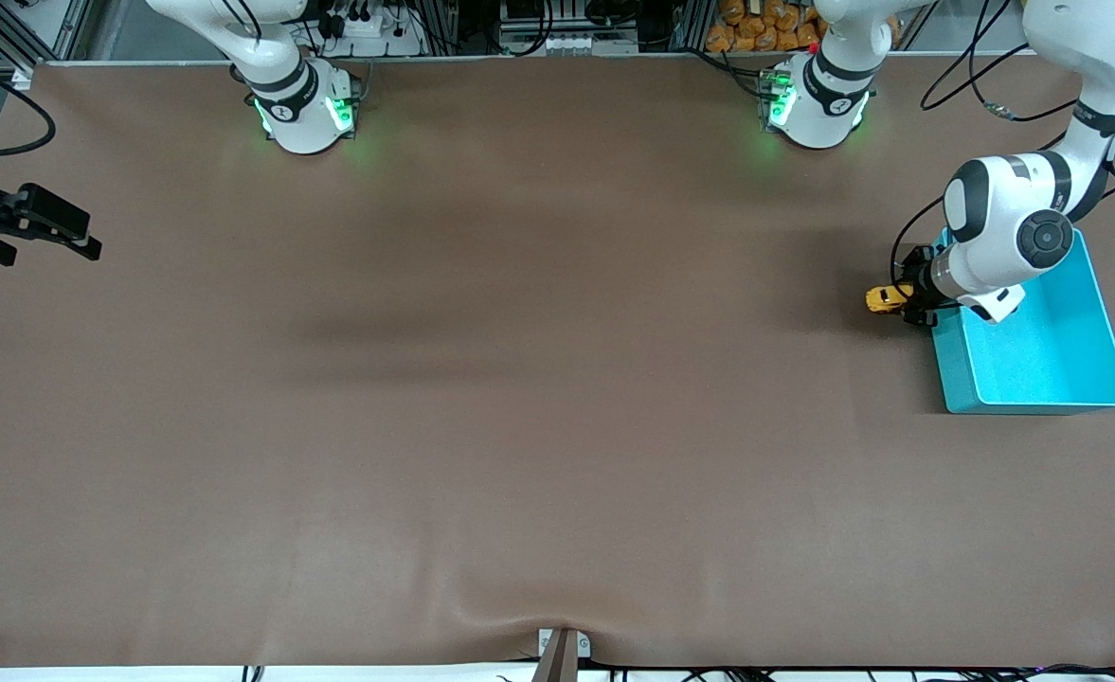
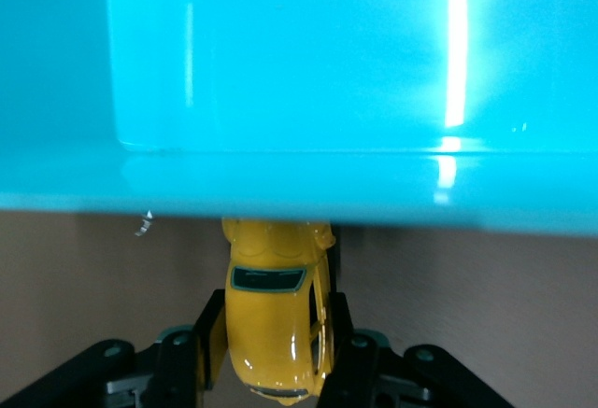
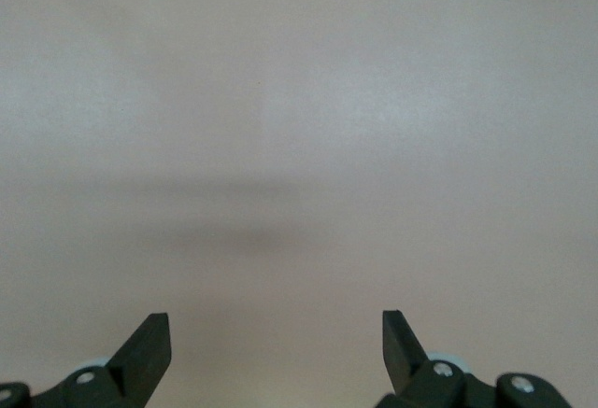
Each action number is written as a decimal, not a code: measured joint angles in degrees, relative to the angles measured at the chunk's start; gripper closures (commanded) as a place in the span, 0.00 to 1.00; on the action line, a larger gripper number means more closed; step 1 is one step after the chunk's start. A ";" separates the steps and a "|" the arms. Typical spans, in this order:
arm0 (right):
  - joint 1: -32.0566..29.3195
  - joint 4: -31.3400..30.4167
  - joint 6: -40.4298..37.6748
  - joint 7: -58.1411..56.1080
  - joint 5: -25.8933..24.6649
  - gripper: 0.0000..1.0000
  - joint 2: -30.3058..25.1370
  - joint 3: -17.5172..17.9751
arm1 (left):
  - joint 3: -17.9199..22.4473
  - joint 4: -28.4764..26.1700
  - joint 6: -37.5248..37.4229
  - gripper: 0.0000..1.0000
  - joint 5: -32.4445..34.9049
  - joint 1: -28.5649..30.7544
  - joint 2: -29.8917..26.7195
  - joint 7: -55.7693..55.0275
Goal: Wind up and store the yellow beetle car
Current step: 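Close the left gripper on the yellow car, then lift the car with the left gripper and lower it into the bin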
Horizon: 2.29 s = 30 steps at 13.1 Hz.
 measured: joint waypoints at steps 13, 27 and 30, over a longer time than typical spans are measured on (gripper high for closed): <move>2.56 0.00 0.08 -9.43 -0.85 0.00 -0.16 -4.08 | -0.51 20.40 -29.08 1.00 0.16 -5.94 -1.97 4.10; 2.92 0.00 -1.15 -6.75 -0.90 0.00 -0.42 -3.67 | 0.59 24.88 -23.05 1.00 12.69 12.31 2.12 76.23; 2.85 0.00 -1.03 -6.66 -0.91 0.00 -0.43 -3.67 | 0.40 24.48 -19.10 1.00 12.73 13.07 5.35 77.97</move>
